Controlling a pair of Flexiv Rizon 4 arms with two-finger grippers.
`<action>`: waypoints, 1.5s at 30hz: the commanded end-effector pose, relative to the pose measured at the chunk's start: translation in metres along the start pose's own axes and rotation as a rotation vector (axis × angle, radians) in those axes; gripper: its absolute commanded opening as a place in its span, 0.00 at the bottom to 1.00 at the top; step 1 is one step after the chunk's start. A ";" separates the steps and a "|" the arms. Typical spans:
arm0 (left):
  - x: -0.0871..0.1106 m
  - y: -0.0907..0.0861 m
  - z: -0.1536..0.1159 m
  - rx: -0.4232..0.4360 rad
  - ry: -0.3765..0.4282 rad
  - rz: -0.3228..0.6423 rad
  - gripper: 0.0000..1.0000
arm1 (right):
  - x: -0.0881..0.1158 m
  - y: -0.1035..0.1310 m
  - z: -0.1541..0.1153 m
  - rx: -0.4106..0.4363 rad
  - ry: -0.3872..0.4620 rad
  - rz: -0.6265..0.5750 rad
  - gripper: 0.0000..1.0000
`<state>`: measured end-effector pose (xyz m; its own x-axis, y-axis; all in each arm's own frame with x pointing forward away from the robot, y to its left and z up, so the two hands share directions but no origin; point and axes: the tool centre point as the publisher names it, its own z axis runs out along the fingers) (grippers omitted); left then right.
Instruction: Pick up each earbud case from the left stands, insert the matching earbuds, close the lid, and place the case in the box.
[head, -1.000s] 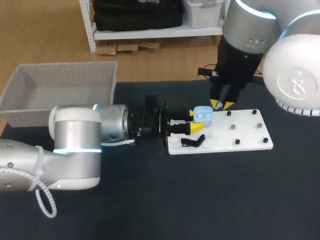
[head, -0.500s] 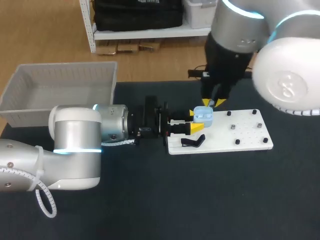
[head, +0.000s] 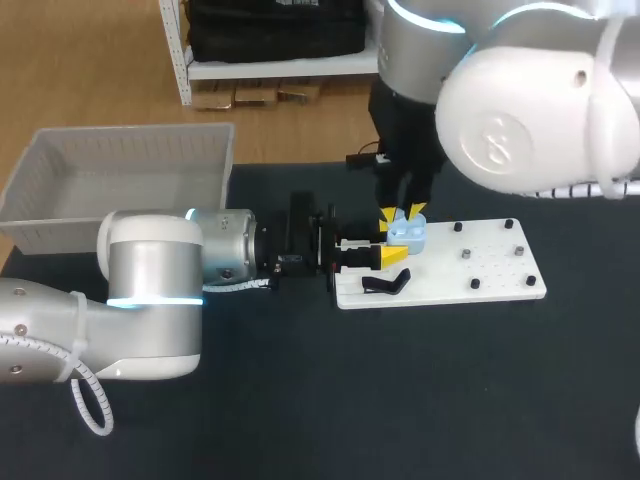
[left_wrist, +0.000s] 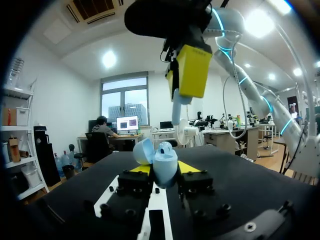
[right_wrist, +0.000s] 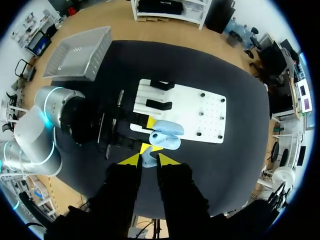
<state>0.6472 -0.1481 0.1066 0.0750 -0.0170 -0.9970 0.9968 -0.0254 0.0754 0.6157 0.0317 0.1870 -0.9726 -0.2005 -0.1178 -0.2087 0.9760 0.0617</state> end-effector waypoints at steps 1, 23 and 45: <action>0.001 -0.001 0.000 -0.003 -0.003 0.002 0.00 | -0.003 -0.002 0.005 -0.004 0.027 -0.006 0.00; 0.001 -0.001 0.000 -0.003 -0.003 0.002 0.00 | -0.003 -0.010 0.021 -0.011 0.031 -0.005 0.00; 0.001 -0.001 0.000 -0.003 -0.003 0.002 0.00 | -0.008 -0.012 0.024 -0.021 0.035 -0.011 0.00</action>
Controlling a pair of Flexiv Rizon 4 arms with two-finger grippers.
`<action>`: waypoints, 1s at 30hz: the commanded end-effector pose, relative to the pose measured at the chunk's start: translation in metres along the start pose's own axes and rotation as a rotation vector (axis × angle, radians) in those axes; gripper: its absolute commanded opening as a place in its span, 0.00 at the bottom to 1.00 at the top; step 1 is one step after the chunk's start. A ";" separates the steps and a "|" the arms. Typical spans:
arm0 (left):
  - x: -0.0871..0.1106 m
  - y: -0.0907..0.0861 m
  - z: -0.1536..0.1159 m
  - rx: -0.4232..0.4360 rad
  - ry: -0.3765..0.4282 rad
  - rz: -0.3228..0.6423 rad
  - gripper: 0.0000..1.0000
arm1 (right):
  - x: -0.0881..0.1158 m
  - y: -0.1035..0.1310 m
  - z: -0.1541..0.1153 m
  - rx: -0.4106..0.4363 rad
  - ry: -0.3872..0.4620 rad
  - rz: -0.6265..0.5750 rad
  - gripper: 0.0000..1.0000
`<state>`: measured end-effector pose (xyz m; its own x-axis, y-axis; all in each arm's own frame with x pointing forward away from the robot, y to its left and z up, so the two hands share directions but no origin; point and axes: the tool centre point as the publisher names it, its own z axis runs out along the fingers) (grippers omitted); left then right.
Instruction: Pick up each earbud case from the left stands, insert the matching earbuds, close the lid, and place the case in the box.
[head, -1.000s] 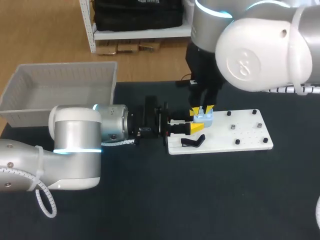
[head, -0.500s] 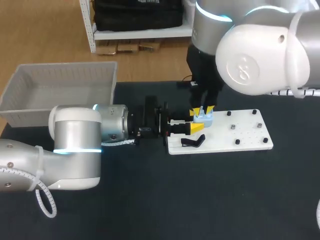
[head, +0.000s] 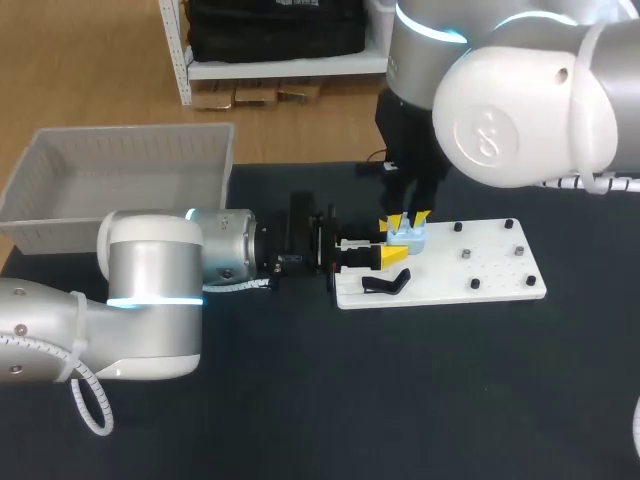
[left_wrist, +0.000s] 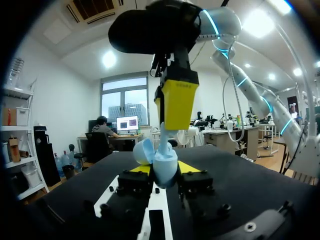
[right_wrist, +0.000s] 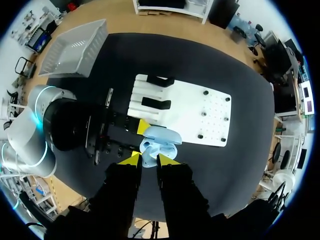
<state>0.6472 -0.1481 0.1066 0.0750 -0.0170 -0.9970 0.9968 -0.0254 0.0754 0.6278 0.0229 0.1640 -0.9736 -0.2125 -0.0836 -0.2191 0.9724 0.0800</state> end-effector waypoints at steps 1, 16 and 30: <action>0.001 -0.001 0.000 -0.003 -0.003 0.002 0.00 | -0.001 0.002 0.001 -0.002 0.002 -0.004 0.00; 0.001 -0.001 0.000 -0.003 -0.003 0.002 0.00 | -0.004 0.002 0.005 -0.003 -0.001 -0.006 0.00; 0.001 -0.001 0.000 -0.003 -0.003 0.002 0.00 | -0.006 0.000 0.009 -0.008 0.008 -0.010 0.00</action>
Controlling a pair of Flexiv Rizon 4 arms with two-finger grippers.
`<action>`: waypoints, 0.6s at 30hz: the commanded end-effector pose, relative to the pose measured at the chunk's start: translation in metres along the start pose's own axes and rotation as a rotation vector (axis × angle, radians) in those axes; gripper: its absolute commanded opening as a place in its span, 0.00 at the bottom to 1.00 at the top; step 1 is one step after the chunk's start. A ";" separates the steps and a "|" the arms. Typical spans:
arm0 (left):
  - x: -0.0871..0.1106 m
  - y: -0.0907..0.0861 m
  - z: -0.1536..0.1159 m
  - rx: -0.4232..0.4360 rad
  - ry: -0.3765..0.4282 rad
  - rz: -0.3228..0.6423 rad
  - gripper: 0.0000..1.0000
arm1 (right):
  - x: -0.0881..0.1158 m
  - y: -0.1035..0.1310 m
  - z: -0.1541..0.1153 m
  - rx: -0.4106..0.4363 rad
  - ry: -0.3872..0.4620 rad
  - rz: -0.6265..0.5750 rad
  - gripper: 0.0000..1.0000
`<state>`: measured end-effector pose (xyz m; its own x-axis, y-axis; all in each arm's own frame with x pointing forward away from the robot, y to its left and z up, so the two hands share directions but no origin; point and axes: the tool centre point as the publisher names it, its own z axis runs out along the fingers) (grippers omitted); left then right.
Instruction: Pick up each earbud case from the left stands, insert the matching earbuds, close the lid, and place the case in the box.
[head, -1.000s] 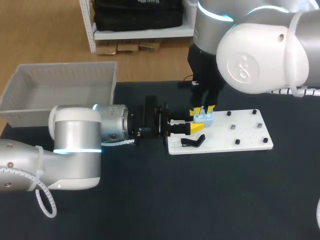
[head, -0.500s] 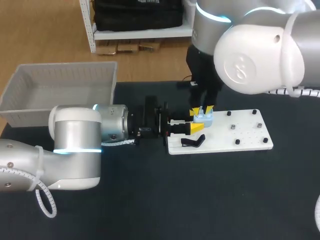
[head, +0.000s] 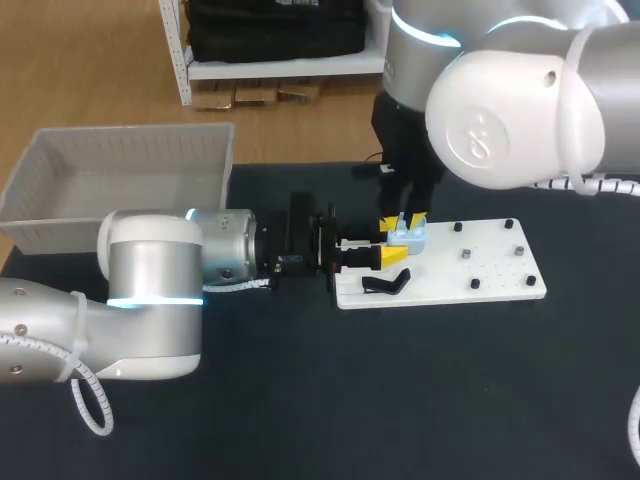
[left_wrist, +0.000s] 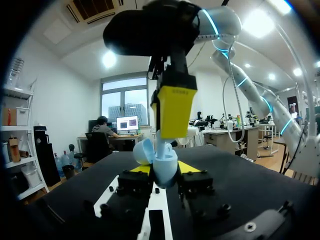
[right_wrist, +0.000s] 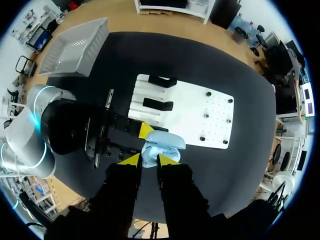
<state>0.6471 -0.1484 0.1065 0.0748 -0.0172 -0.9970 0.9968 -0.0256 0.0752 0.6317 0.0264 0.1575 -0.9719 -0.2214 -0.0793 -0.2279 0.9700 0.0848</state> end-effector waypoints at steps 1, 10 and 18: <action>0.001 -0.001 -0.001 -0.003 -0.003 0.003 0.00 | -0.002 -0.002 0.002 -0.003 0.004 -0.002 0.00; 0.001 -0.001 -0.001 -0.003 -0.003 0.003 0.00 | -0.004 -0.002 0.006 0.000 0.015 -0.012 0.00; 0.001 -0.001 -0.001 -0.003 -0.003 0.003 0.00 | -0.006 -0.003 0.010 0.004 0.026 -0.019 0.00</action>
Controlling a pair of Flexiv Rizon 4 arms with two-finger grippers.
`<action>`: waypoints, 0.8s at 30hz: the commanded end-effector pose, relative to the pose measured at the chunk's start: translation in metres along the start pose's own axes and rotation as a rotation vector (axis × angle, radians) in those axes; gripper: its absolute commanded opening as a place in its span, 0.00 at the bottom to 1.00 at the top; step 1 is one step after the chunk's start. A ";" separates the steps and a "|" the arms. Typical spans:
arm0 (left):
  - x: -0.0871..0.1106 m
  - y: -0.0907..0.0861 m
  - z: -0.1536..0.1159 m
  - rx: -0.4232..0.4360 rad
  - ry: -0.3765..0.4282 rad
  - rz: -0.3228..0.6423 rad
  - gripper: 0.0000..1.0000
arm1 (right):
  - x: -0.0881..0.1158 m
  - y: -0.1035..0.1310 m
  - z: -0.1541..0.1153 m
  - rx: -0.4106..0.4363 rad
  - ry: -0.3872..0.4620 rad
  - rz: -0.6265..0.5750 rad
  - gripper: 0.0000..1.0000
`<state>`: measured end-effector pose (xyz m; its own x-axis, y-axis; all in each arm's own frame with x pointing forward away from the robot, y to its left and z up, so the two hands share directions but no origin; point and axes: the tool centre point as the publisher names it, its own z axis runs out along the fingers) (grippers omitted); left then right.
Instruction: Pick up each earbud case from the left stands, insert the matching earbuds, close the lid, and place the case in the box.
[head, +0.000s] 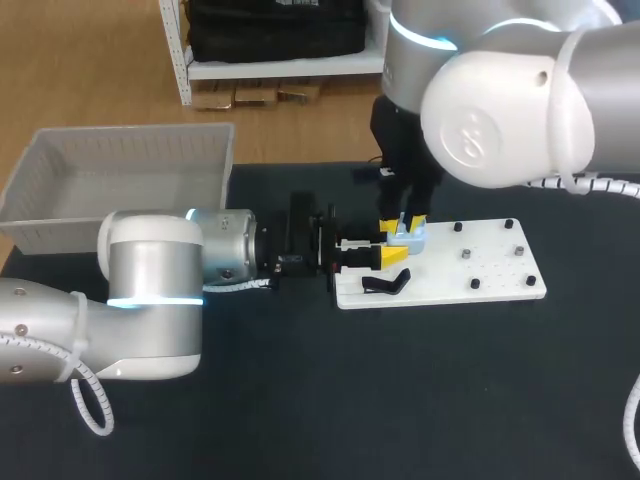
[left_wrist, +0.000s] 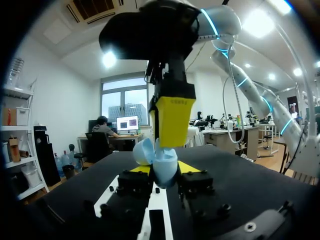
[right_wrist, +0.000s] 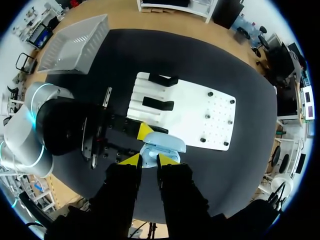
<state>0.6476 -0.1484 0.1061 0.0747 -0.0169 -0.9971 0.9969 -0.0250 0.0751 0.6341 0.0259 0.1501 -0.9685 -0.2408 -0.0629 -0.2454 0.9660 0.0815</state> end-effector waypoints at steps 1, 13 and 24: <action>0.000 -0.001 -0.001 -0.002 -0.003 0.003 0.00 | -0.006 -0.002 0.003 0.002 0.008 -0.002 0.00; 0.000 -0.001 -0.001 -0.002 -0.003 0.003 0.00 | -0.005 -0.003 0.000 0.016 0.015 -0.008 0.67; 0.000 -0.001 -0.001 -0.002 -0.003 0.003 0.00 | -0.011 -0.020 -0.030 0.021 -0.066 0.081 0.93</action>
<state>0.6474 -0.1482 0.1063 0.0754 -0.0181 -0.9970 0.9968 -0.0257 0.0759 0.6515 0.0154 0.1780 -0.9808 -0.1687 -0.0979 -0.1749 0.9828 0.0588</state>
